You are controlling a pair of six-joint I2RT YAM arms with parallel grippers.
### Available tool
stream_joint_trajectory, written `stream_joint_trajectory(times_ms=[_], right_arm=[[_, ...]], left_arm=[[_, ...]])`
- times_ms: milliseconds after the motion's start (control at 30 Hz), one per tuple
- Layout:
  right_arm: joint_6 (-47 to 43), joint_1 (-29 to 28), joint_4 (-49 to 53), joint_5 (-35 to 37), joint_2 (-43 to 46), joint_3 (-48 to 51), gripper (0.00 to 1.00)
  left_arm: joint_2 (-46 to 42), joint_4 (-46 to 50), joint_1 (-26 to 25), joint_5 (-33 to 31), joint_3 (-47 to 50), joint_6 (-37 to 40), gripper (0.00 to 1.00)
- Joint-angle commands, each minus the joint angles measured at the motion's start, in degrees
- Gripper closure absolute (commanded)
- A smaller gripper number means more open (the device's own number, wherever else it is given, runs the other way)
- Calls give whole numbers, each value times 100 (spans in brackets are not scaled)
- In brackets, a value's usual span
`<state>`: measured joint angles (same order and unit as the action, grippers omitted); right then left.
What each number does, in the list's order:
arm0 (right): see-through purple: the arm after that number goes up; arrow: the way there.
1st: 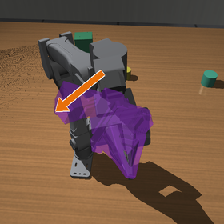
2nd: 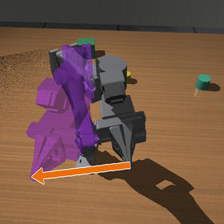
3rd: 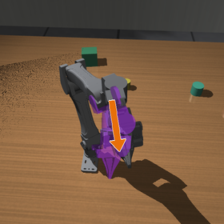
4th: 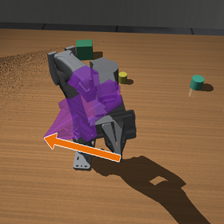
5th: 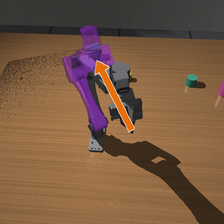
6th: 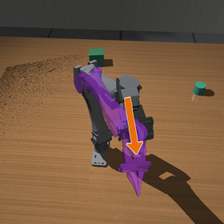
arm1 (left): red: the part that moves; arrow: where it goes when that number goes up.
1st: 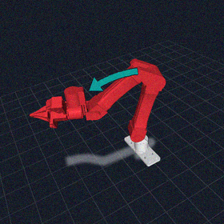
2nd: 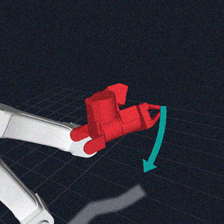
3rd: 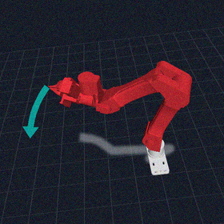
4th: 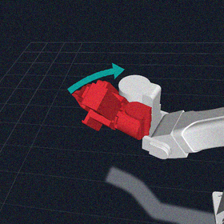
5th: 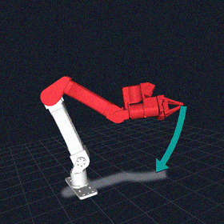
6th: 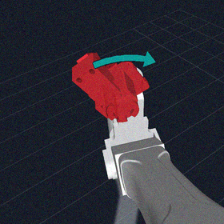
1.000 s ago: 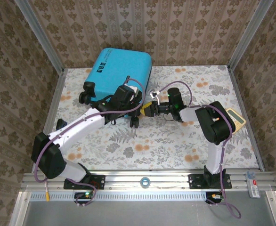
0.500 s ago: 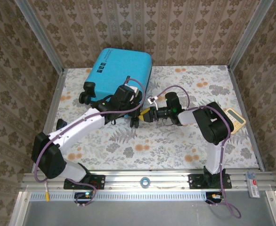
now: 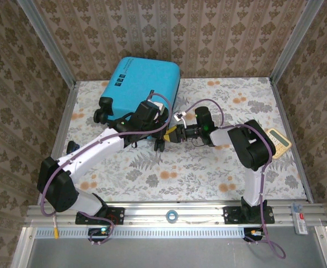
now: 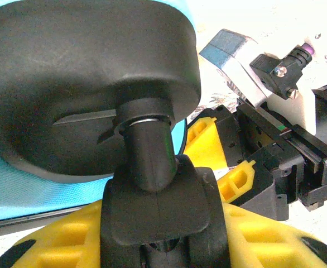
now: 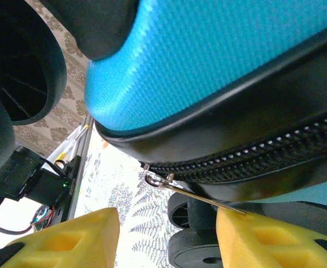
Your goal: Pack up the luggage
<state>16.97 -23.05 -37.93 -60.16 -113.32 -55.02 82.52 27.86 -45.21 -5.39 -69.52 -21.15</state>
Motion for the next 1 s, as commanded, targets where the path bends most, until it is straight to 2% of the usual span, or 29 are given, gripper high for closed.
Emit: stream_joint_trajectory(times_ms=[0,567,833,967], right_arm=[[51,19,-192,-223,132,-167,51],[85,151,-263,-136,597,176,53],[145,165,-254,-101,551,137,53],[-13,159,-36,181,534,143,53]], left_arm=[[-307,-592,-109,743,-317,495,100],[-323,-621,-111,733,-232,501,100],[-349,-660,-111,761,-194,510,100],[-325,-651,-110,759,-194,515,100]])
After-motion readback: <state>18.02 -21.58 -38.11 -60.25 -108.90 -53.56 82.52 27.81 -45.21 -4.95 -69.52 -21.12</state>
